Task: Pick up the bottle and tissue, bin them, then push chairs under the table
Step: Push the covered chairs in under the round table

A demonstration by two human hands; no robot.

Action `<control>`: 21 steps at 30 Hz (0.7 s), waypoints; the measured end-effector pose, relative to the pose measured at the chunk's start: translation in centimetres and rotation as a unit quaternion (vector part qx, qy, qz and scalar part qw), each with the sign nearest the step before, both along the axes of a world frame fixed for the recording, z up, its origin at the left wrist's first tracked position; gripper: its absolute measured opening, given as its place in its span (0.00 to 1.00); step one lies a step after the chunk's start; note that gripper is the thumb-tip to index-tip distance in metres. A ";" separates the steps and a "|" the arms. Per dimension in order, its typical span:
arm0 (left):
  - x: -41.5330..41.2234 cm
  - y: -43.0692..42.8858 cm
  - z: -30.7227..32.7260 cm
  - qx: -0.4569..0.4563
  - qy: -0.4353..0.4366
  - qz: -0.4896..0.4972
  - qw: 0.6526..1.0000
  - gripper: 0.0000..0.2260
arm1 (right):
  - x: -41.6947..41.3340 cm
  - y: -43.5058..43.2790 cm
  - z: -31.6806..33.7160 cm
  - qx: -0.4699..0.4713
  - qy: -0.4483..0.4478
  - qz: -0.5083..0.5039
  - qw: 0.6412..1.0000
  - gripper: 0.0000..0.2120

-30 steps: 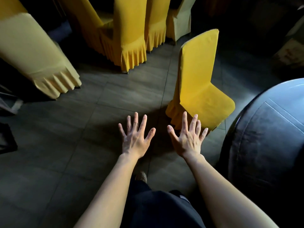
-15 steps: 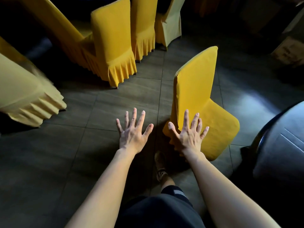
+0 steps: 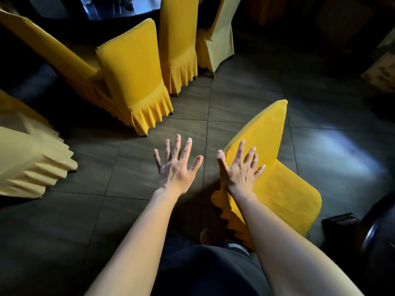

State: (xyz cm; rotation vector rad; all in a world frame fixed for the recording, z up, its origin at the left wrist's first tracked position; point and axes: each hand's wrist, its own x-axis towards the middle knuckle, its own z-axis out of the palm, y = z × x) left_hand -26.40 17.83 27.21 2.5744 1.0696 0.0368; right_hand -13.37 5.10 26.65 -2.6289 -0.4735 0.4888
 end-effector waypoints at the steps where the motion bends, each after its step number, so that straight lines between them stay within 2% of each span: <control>1: 1.0 1.2 -0.2 0.000 0.002 -0.005 1.000 0.32 | 0.7 1.2 -0.1 0.004 0.004 -0.008 1.000 0.43; 5: 5.0 6.3 -1.1 -0.002 0.015 -0.041 0.999 0.32 | 3.1 6.1 -0.8 0.022 0.005 -0.066 0.998 0.43; 9: 9.8 12.3 -1.5 -0.010 0.018 -0.086 0.996 0.34 | 5.8 10.8 -1.9 0.023 0.007 -0.171 0.985 0.43; 15: 16.6 21.4 -0.5 -0.019 0.013 -0.180 0.983 0.35 | 8.7 14.1 -2.8 -0.008 0.018 -0.396 0.918 0.41; 21: 25.0 25.1 0.1 -0.015 0.037 -0.302 0.953 0.35 | 9.7 15.5 -2.4 -0.021 -0.010 -0.496 0.868 0.37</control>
